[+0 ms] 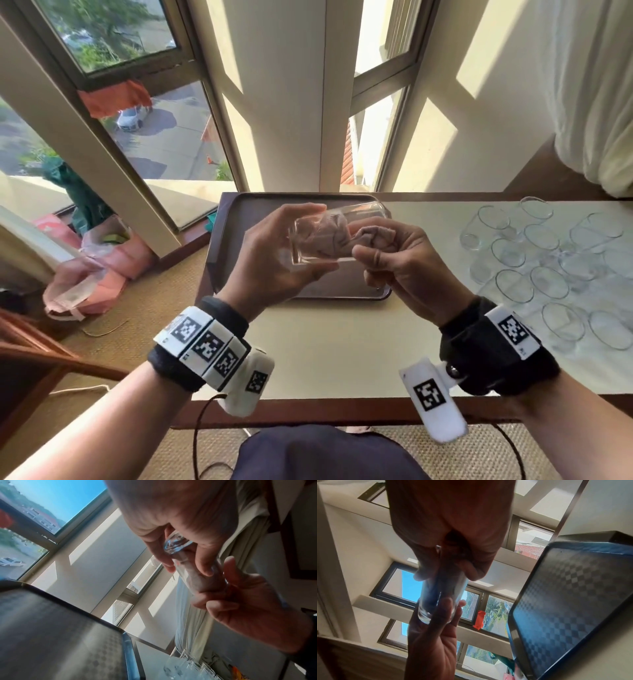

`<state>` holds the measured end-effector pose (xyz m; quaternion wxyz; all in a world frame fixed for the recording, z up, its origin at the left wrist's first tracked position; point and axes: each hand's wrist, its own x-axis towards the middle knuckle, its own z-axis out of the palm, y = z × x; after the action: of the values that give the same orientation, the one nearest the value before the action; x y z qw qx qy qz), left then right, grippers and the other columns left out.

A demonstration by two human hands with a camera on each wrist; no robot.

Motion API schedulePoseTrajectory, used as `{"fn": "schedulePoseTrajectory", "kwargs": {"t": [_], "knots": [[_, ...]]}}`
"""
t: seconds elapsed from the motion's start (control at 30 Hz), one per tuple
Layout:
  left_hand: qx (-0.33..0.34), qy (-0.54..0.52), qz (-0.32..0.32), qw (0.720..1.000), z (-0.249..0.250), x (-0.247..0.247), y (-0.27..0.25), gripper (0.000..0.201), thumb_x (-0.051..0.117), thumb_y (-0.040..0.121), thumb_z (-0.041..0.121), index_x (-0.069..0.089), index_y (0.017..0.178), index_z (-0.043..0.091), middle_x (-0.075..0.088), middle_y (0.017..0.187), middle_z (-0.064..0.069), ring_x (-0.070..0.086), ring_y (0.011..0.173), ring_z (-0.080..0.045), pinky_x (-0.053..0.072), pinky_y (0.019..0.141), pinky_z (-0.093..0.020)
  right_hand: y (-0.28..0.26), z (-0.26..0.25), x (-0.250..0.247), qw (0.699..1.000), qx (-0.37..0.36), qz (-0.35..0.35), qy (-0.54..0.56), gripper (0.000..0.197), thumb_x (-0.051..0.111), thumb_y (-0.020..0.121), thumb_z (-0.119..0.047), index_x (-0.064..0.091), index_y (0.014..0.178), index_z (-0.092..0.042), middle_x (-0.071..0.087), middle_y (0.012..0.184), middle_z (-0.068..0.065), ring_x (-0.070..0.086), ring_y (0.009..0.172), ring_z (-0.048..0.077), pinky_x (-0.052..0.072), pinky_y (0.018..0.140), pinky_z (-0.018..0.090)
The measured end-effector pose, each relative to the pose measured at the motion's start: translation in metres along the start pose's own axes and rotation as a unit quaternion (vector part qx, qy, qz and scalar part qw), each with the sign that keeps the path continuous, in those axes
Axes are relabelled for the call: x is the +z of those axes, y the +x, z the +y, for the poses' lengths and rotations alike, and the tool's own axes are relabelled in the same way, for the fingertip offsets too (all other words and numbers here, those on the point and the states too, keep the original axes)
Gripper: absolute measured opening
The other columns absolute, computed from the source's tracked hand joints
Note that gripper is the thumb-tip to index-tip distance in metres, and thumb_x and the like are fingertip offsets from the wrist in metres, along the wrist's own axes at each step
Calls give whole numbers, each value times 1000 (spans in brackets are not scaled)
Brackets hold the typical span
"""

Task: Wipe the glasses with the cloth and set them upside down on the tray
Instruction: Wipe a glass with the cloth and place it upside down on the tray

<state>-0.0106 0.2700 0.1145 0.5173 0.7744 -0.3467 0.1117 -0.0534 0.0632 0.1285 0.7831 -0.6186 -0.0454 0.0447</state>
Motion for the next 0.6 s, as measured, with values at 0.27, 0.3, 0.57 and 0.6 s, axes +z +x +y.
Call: {"fn": "schedulePoseTrajectory", "kwargs": {"t": [0.27,0.3,0.57,0.6], "knots": [[-278,-331,-130,892,0,-6,10,90,86,63,59,56,130,6,73,104,-12,72,80,-19,58,61,-23,4,-11,-4,987,-127,-26,-90,20,68,74,5,74,93,0,70,92,1,64,80,8,53,68,22],[-294,-356,-120,879,2,-6,11,92,84,62,64,57,127,3,73,99,-12,70,73,-17,55,56,-20,5,-11,-6,983,-135,-34,-117,24,69,73,5,72,96,-1,69,96,4,65,87,10,53,75,22],[-152,-237,-41,959,6,-10,2,67,85,70,31,59,126,7,74,113,-3,73,98,-17,60,74,-24,0,-9,-3,995,-39,-87,-30,31,63,75,7,72,103,-2,70,87,4,62,68,9,53,56,23],[-95,-177,-44,979,5,-12,2,67,86,71,27,57,128,8,71,120,2,72,105,-13,59,82,-24,-3,-9,-3,996,-25,-87,-6,31,62,76,6,76,99,-9,71,85,2,61,64,9,54,54,24]]}}
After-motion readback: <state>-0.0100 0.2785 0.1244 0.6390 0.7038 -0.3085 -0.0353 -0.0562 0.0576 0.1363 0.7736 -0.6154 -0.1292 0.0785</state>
